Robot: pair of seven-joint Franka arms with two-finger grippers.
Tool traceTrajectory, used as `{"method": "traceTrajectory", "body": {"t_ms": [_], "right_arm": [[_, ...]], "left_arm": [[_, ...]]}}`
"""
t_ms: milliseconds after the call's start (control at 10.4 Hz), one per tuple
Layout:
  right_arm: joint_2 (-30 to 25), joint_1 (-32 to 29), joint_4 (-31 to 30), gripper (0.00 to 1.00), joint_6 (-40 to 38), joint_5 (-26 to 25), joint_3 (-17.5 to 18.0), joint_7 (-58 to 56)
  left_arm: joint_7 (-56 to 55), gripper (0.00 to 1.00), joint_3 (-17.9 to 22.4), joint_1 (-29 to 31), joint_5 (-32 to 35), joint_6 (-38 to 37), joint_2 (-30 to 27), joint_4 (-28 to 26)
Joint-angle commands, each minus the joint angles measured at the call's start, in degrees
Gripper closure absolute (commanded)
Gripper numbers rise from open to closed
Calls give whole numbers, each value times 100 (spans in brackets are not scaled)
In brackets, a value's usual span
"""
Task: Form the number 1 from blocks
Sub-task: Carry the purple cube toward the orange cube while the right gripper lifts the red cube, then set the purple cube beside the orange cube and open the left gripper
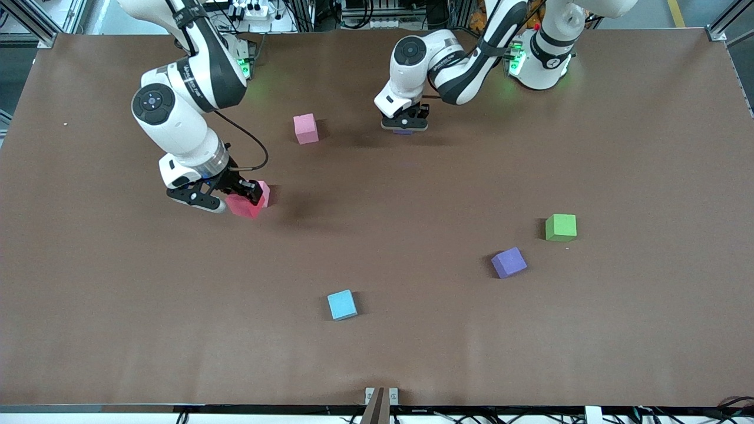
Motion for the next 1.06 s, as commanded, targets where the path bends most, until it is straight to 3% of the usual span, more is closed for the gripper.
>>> {"method": "traceTrajectory", "body": {"t_ms": [0, 96, 481, 770, 963], "right_arm": [[-139, 159, -149, 49, 65, -14, -19, 211], [-122, 220, -140, 49, 83, -14, -19, 281], [-113, 492, -131, 49, 100, -14, -11, 351], [-95, 599, -140, 49, 153, -14, -11, 536], [-34, 721, -140, 49, 188, -14, -11, 545]], "left_arm": [[-290, 30, -109, 111, 105, 115, -34, -67], [-413, 0, -109, 102, 105, 115, -34, -23], [-485, 0, -127, 111, 122, 89, -208, 363], [-458, 0, -118, 373, 131, -25, -1130, 347], [-449, 0, -39, 803, 690, -436, -1535, 373]]}}
